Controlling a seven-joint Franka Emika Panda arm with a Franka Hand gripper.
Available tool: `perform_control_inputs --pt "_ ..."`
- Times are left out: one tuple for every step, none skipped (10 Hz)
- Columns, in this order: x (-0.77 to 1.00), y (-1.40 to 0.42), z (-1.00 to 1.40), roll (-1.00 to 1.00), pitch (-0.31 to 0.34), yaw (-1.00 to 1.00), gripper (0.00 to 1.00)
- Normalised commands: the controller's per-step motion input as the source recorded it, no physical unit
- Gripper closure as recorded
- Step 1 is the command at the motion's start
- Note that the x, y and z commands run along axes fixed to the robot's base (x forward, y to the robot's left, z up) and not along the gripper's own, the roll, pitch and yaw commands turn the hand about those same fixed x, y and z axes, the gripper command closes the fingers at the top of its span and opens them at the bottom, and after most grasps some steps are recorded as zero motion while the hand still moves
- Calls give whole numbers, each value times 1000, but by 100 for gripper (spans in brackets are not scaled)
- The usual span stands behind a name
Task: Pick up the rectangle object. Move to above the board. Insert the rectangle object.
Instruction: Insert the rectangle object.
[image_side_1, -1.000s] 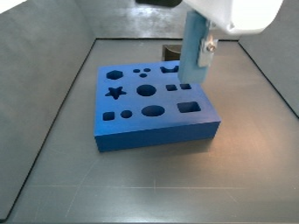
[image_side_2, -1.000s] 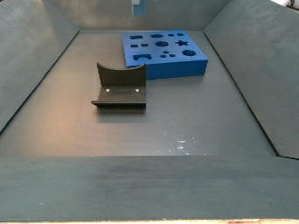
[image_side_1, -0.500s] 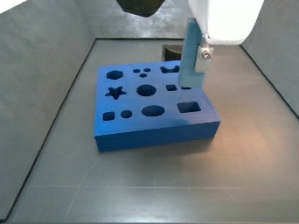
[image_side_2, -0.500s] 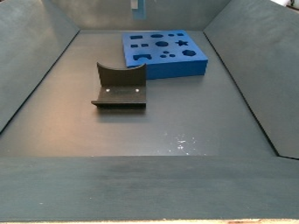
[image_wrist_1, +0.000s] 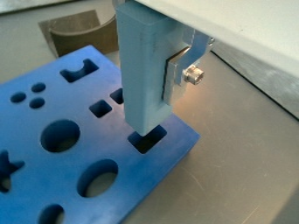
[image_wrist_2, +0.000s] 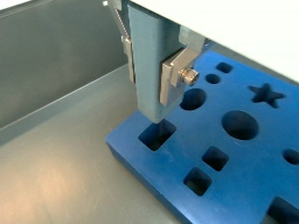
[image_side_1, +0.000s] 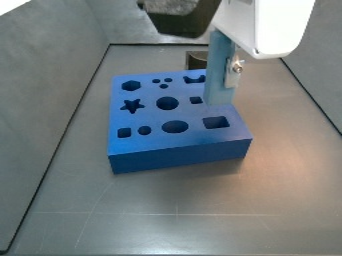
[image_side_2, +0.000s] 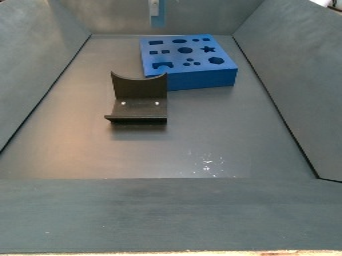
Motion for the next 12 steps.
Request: perform_control_inputs --pt "-69 -251 -3 163 -89 17 100" --pt "-131 -583 9 920 0 0 100" --pt "-243 -566 100 1000 26 0 100" --pt "0 -71 69 257 103 0 100" --pt "3 14 0 -6 0 0 100" --pt "614 523 94 -540 191 -17 100" --pt "454 417 129 -463 229 0 100" --pt "0 0 0 0 -20 0 100" --pt "17 0 0 0 0 0 100" --pt "0 0 0 0 -20 0 100" --pt "0 0 0 0 -54 0 100" --pt "0 0 0 11 0 0 100"
